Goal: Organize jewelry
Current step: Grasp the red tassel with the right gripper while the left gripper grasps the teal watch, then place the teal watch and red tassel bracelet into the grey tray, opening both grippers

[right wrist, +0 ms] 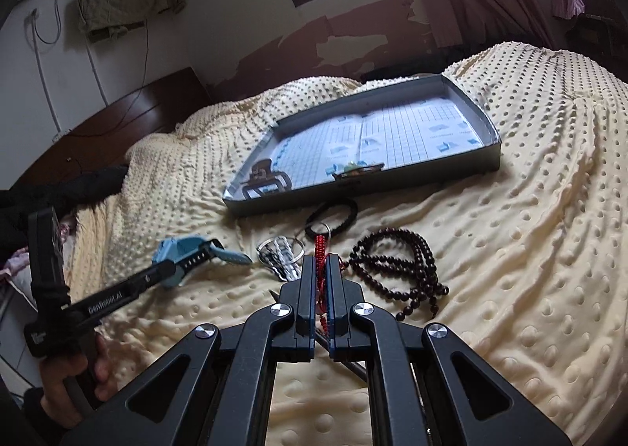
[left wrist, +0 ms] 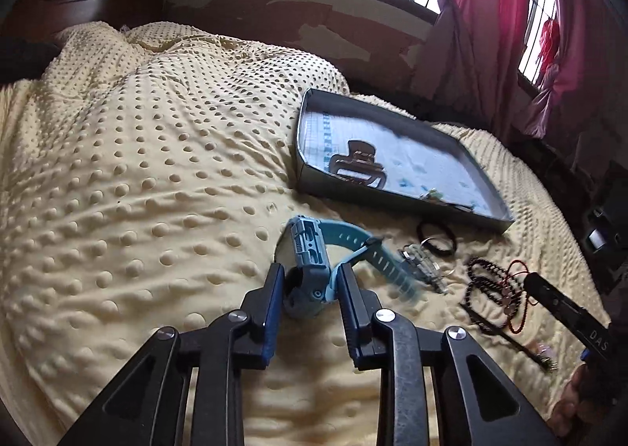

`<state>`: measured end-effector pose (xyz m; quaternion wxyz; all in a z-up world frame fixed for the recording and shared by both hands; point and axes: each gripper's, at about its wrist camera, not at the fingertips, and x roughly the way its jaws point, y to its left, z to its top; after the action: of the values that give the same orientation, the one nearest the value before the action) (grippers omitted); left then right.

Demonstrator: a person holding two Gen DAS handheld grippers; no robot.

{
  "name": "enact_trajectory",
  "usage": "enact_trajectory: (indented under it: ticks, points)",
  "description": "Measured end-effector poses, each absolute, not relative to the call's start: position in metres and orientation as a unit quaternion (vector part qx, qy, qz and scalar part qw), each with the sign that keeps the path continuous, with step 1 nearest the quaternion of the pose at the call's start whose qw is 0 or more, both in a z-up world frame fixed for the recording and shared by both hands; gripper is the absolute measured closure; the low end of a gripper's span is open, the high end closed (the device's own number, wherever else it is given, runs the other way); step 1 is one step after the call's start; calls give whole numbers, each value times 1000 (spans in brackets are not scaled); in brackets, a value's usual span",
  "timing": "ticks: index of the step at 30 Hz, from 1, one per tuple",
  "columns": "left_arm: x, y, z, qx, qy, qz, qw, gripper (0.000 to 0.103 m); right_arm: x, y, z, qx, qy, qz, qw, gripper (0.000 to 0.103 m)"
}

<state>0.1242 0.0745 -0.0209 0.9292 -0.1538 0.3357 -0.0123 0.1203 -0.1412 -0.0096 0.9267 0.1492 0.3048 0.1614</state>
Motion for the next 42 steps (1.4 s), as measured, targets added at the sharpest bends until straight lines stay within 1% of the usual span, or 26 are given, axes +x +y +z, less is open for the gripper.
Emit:
enact_trajectory:
  ticks: [6,12,17,19,25,30,42]
  points:
    - [114,72,-20,-170,323,-20,931,78,112,-140,5,140,285,176,932,99]
    - [113,59,-26,-134,342,-13,930,79,107,-145,8,142,285,176,931,99]
    - [115,54,-31,-119,356,-11,927,78,104,-146,5,139,293,178,929,99]
    - [118,54,-34,-118,363,-9,924,75,105,-145,2,138,298,179,927,99]
    - [124,54,-37,-115,364,-9,924,73,112,-140,-12,142,318,183,919,99]
    - [123,52,-36,-105,357,-11,928,78,116,-135,-20,150,326,189,914,99]
    - [116,57,-21,-175,313,-50,932,79,114,-144,-17,154,314,191,917,99]
